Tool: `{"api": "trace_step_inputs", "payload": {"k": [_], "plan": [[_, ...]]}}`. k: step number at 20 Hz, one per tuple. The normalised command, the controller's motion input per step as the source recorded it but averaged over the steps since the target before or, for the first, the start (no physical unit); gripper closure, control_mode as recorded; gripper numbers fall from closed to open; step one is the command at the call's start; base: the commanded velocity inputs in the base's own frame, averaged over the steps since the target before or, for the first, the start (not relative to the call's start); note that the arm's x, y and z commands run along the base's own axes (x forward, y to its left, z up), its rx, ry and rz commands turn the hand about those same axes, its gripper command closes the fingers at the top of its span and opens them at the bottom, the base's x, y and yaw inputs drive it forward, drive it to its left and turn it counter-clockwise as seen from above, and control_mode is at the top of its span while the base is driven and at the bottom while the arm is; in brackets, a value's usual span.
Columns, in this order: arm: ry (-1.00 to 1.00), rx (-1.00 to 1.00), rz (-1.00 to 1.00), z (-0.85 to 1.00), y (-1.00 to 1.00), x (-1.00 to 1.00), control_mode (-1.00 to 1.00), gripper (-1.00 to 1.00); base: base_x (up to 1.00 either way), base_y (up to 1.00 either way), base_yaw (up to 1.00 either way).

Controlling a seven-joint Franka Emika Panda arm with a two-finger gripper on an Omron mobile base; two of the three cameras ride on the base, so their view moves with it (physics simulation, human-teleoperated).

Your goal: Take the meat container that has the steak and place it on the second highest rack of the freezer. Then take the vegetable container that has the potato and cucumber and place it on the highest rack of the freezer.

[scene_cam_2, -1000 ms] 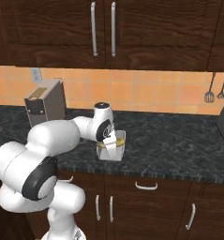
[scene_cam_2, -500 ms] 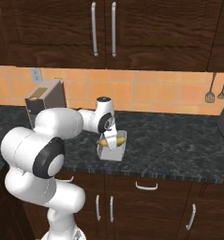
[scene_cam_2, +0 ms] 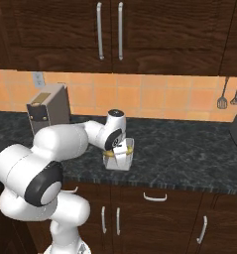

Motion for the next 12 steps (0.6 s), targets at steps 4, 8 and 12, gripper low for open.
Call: {"api": "trace_step_inputs", "payload": {"k": [4,8,12], "plan": [[0.05,0.00,0.00,-0.01,-0.01,0.00,-1.00,-1.00,0.00,0.00,0.00],[0.00,0.00,0.00,0.00,-0.05,-0.10,-1.00,-1.00,0.00,0.00,0.00],[0.00,0.00,-0.06,0.00,-0.14,-0.44,-1.00,-1.00,0.00,0.00,0.00]]}}
